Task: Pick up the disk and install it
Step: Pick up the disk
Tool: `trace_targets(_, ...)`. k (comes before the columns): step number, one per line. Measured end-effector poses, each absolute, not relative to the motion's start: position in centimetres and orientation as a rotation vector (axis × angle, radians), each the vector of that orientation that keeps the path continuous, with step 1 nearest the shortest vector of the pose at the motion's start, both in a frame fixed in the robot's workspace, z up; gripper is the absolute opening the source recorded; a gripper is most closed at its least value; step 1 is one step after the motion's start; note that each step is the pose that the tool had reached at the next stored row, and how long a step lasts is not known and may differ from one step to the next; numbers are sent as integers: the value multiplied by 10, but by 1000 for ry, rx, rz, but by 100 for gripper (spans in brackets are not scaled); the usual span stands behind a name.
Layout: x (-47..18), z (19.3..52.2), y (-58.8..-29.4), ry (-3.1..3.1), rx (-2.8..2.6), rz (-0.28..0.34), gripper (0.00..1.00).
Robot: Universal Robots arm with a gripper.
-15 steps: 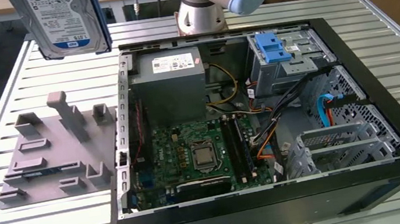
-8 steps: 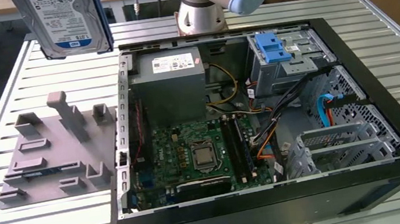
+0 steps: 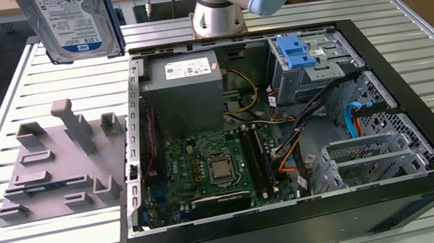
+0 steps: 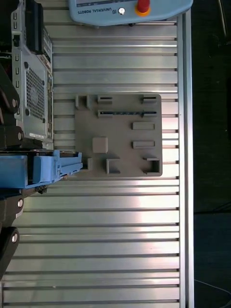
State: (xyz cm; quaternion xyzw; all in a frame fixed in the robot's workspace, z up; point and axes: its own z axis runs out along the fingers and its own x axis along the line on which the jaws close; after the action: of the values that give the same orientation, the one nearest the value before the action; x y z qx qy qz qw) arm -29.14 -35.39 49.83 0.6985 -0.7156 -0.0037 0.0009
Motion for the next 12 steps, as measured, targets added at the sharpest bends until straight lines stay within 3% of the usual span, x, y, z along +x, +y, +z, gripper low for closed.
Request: trace_targets(12,-287,498,-354,-2247,2193,-11,36)
